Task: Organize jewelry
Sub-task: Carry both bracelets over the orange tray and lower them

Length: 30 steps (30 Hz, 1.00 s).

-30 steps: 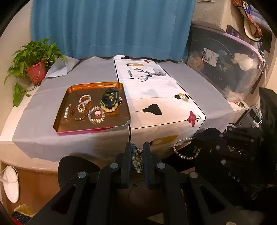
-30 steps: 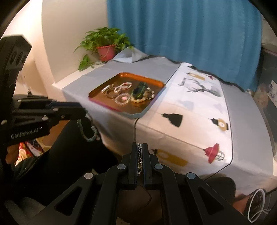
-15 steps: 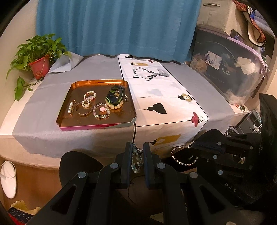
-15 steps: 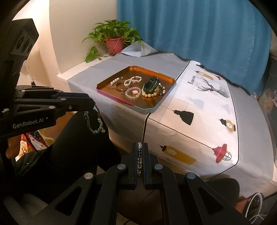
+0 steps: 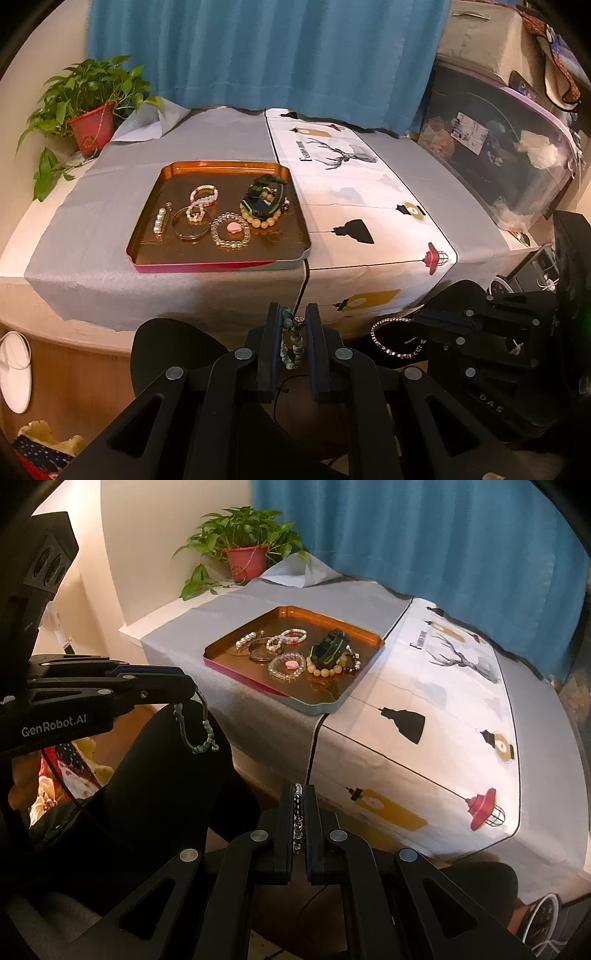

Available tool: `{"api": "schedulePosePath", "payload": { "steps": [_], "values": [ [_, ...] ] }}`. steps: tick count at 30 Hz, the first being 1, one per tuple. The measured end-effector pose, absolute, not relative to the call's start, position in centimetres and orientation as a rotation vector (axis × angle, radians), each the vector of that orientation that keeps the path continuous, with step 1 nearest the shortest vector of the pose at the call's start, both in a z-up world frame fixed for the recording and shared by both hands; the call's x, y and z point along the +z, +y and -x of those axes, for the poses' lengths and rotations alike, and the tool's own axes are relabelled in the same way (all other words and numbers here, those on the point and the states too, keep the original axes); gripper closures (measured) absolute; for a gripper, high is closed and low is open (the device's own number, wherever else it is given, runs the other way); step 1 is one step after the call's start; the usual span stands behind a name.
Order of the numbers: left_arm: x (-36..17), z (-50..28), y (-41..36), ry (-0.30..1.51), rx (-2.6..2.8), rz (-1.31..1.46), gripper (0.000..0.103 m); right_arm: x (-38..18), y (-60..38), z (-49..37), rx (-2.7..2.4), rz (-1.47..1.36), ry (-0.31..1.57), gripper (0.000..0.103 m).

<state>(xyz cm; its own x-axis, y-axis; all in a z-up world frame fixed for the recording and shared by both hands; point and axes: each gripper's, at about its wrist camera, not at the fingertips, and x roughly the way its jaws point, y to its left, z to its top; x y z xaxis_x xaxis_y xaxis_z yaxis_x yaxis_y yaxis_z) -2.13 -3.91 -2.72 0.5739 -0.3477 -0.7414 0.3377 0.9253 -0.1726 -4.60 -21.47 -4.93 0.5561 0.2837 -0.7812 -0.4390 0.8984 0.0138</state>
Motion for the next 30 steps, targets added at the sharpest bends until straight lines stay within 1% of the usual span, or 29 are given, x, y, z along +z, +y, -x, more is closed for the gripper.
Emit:
{"api": "schedulePosePath", "payload": {
  "steps": [7,12,21,30],
  "values": [
    [-2.1,-0.1,-2.5,0.856,-0.382,0.029,0.093,-5.2,-20.5,2.2,0.438,0.187,0.893,0.098],
    [-0.6,-3.3,-1.3,0.817,-0.369,0.034,0.093,-4.4,-19.3,-0.8,0.451,0.188,0.877,0.098],
    [1.4,-11.4,0.1,0.766,-0.338,0.023,0.093,-2.0,-15.5,-9.6,0.481,0.185,0.786,0.098],
    [0.2,-19.4,0.3,0.778,-0.337,0.002,0.093,-1.9,-13.5,-18.5,0.479,0.147,0.746,0.098]
  ]
}}
